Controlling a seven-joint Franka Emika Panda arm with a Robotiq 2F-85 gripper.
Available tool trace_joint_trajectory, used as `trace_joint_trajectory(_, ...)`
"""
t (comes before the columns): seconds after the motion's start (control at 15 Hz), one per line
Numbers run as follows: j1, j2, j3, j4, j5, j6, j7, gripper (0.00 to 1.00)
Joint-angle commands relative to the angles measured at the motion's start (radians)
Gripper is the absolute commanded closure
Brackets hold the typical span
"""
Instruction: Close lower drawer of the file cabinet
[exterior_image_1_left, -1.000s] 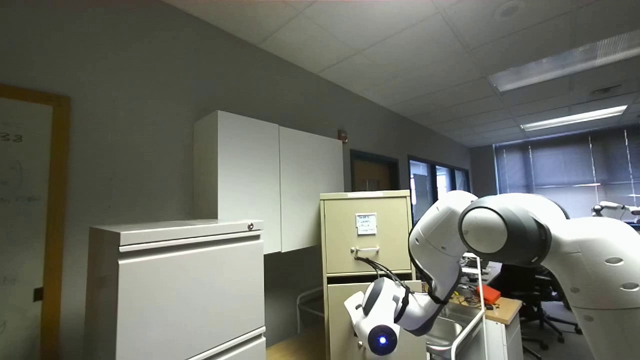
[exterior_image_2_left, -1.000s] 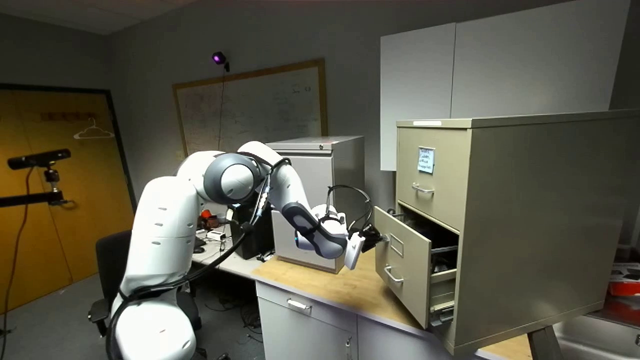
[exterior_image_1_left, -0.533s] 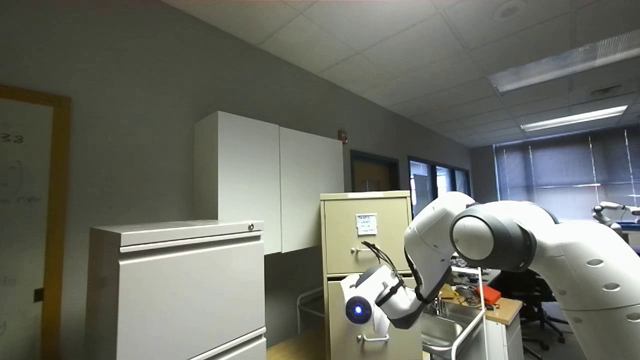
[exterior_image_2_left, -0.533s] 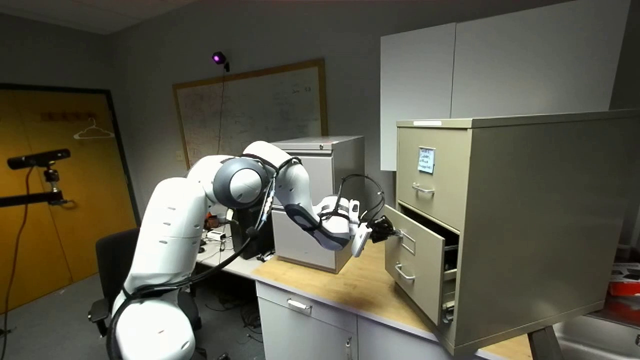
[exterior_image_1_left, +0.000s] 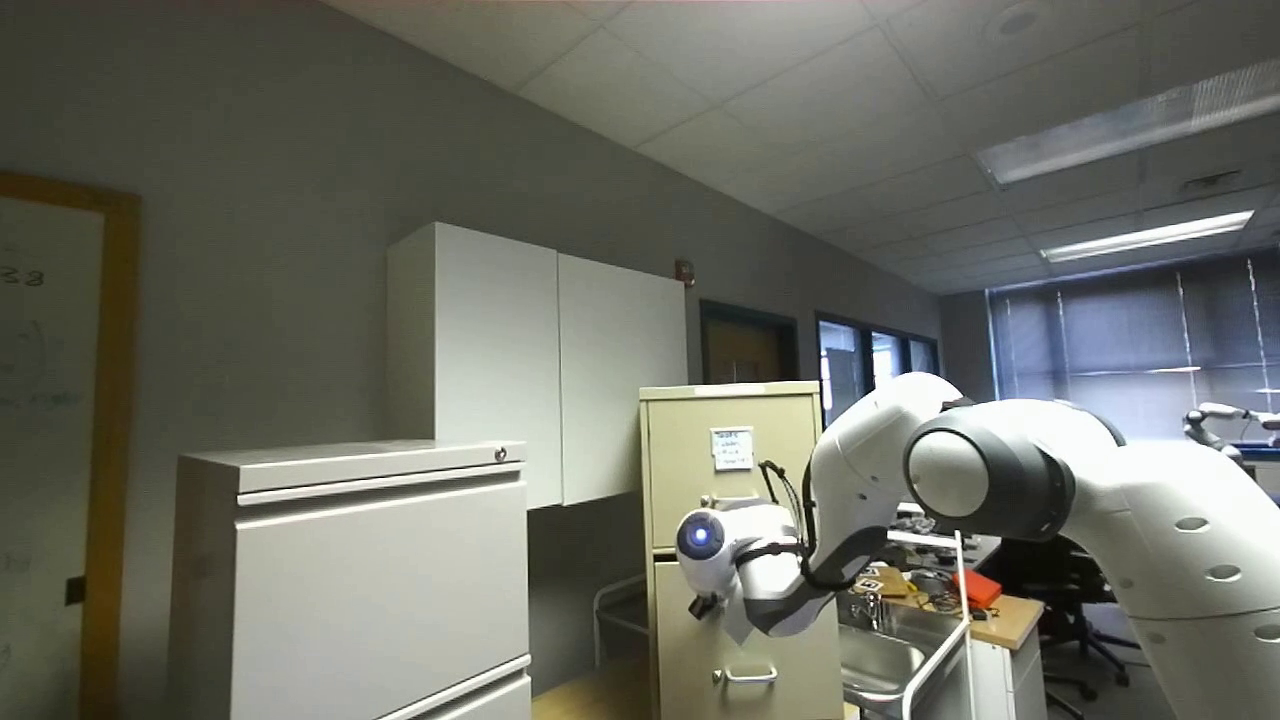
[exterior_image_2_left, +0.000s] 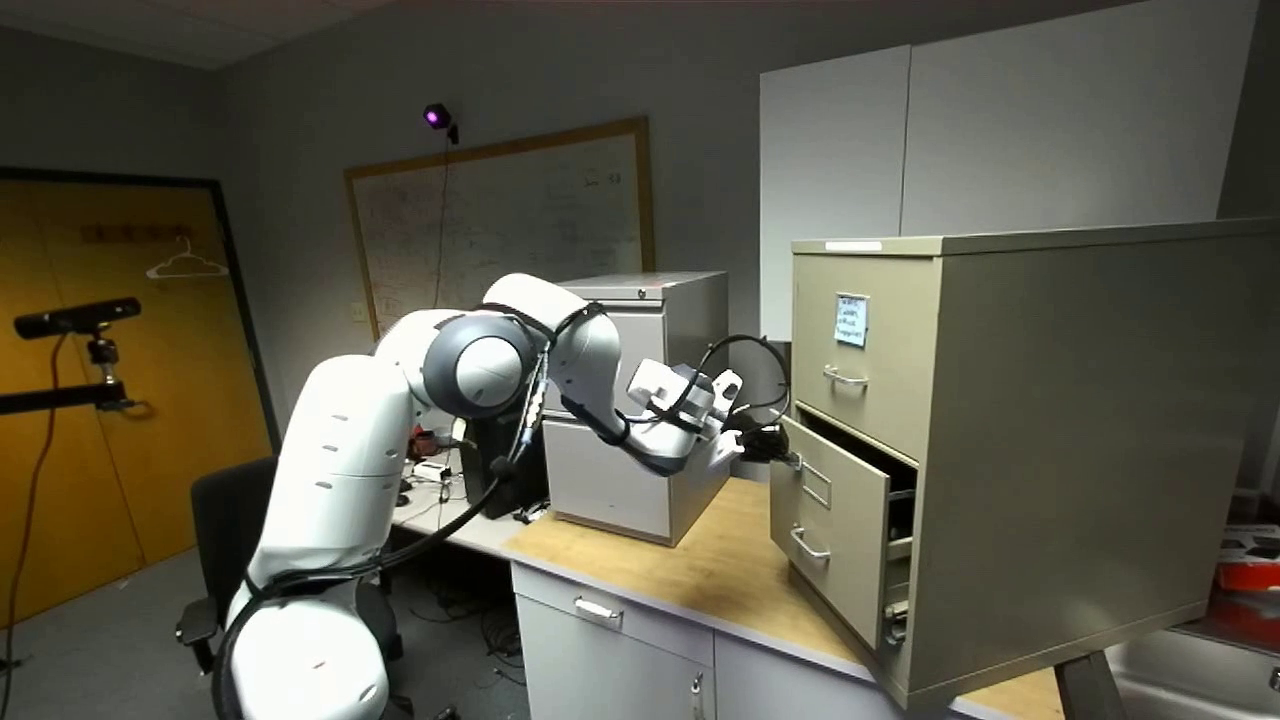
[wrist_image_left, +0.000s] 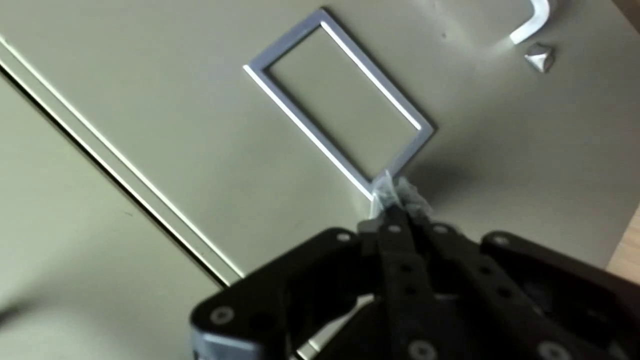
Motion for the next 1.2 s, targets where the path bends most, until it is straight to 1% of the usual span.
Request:
trace_joint_trajectory(0.0, -0.006, 0.029, -0.014, 0.06, -0.08, 0.089, 0.042, 1.0)
trace_joint_trajectory(0.2, -0.018, 0.102, -0.034, 0.169, -0.158, 0.135, 0.046, 1.0)
trace_joint_trajectory(0.27, -0.027, 0.129, -0.037, 0.208, -0.146, 0.137, 0.025, 1.0)
trace_joint_trajectory(0.47, -0.027, 0.138, -0.051, 0.238, -0.149, 0.099, 0.018, 1.0)
trace_joint_trajectory(0.67, -0.024, 0.175, -0.061, 0.293, -0.138, 0.054, 0.006, 1.0)
trace_joint_trajectory(0.87, -0.03, 0.216, -0.058, 0.356, -0.072, -0.021, -0.023, 1.0)
trace_joint_trajectory(0.93, -0.017, 0.224, -0.074, 0.368, -0.014, -0.038, -0.039, 1.0)
trace_joint_trajectory(1.0, -0.017, 0.233, -0.073, 0.385, 0.035, -0.063, -0.053, 1.0)
trace_joint_trajectory(1.13, -0.015, 0.241, -0.068, 0.408, 0.178, -0.116, -0.087, 1.0)
